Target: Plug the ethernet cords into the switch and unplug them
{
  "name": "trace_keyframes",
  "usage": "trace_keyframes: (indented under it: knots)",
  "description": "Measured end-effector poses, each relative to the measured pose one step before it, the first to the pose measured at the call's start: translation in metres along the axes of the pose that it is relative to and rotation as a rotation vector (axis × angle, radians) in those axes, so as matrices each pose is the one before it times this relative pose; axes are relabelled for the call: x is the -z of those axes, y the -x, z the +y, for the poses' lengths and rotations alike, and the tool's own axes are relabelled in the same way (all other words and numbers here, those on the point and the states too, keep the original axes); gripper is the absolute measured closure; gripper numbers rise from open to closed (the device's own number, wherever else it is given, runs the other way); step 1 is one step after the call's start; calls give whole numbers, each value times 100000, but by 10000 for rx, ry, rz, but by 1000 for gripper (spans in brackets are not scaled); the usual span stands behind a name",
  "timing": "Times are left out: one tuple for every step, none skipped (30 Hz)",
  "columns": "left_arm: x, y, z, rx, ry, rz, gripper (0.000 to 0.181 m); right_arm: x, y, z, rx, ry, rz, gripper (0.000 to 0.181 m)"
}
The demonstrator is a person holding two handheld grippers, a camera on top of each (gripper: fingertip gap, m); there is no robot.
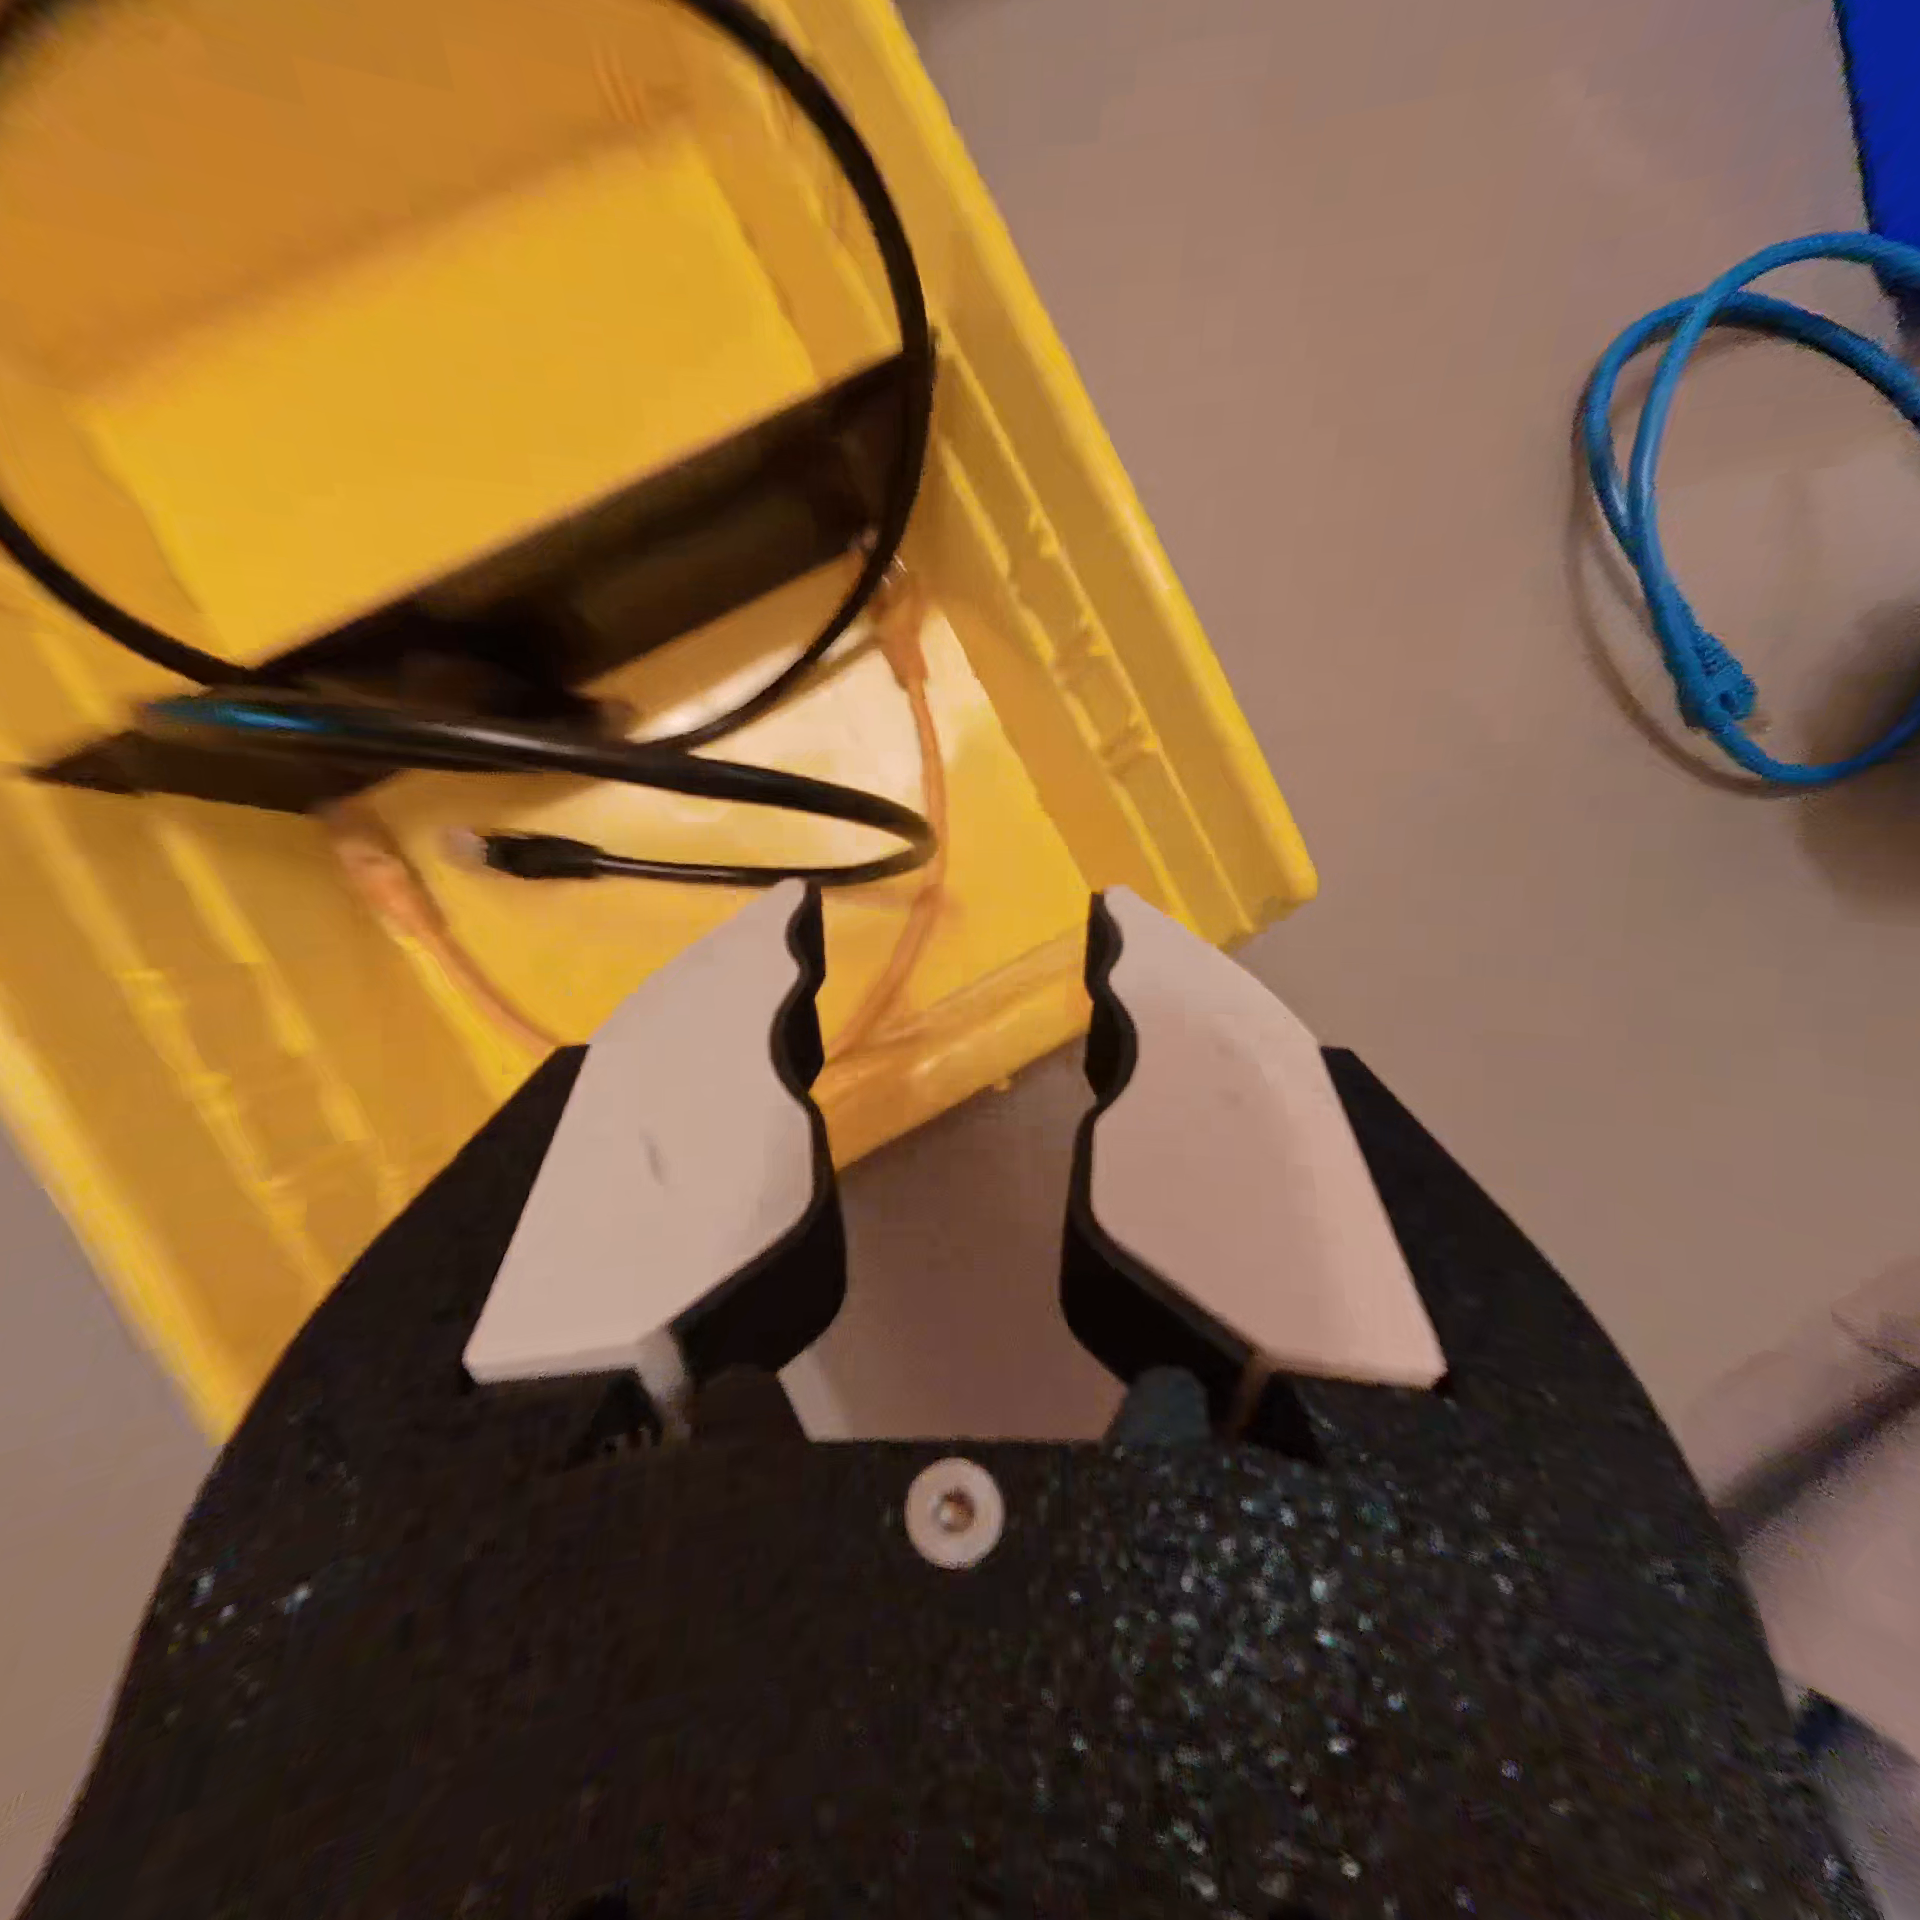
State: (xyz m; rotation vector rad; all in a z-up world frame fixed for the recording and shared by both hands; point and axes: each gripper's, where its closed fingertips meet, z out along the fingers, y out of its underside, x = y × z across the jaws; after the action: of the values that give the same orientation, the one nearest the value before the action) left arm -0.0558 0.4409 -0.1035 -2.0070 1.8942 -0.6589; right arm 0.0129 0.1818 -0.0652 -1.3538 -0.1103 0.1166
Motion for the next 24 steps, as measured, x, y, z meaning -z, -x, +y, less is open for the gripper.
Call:
trace_keyframes:
  knots:
    - [-966,-97,-18,424,-75,185,134,23,62,-16,-33,-15,-88,117]
    - [-727,110,-552,347,-399,26,133,26,4,-32,-8,-26,-9,117]
    - [-524,123,-752,311,-477,48,132,36,-14,-33,18,-31,31,117]
    - [-389,145,-819,439,-441,85,132,4,71,-6,20,-4,-49,117]
    - [-302,35,-935,503,-445,167,131,-14,94,22,17,13,-62,117]
    - [-227,-61,-1088,451,-514,205,131,-20,-27,7,17,9,32,117]
    - [-212,58,-1112,427,-530,98,129,-15,7,12,14,13,-1,117]
    - [-265,173,-992,421,-432,10,129,-31,132,42,14,31,-100,117]
    - [-357,291,-812,438,-293,-73,128,-27,83,37,19,29,-50,117]
    - [-431,324,-704,397,-201,-140,126,-40,0,32,21,24,12,117]
    - [-460,197,-686,279,-207,-104,126,-37,49,34,27,33,-22,117]
    - [-505,127,-594,215,-188,-68,124,-31,46,36,36,28,-15,117]
    - [-565,151,-394,225,-85,-124,123,-19,49,22,37,21,-8,117]
    - [-615,-82,-224,216,-17,-1,121,-25,69,26,35,23,-31,117]
    - [-599,-211,-71,241,46,102,121,-33,48,31,29,25,-14,117]
    - [-636,-70,85,277,117,44,121,-17,31,24,27,16,-4,117]
    - [-700,26,225,296,193,25,121,-20,66,18,31,12,-33,117]
    - [-675,55,250,300,225,37,122,-16,46,16,25,17,-22,117]
    - [-524,110,130,166,137,-28,122,-2,8,7,17,6,7,117]
    - [-335,47,-141,28,-53,-57,128,-1,34,2,9,2,-24,117]
    - [-150,-50,-289,-70,-153,-29,133,0,23,0,-1,0,-17,117]
    - [-75,-53,-24,-116,14,-18,142,14,-24,-13,-7,-15,10,117]
    - [3,-138,97,-150,53,23,153,19,-37,-28,-16,-25,19,117]
    - [121,-70,83,-208,-20,-49,170,23,-25,-27,-22,-24,-2,117]
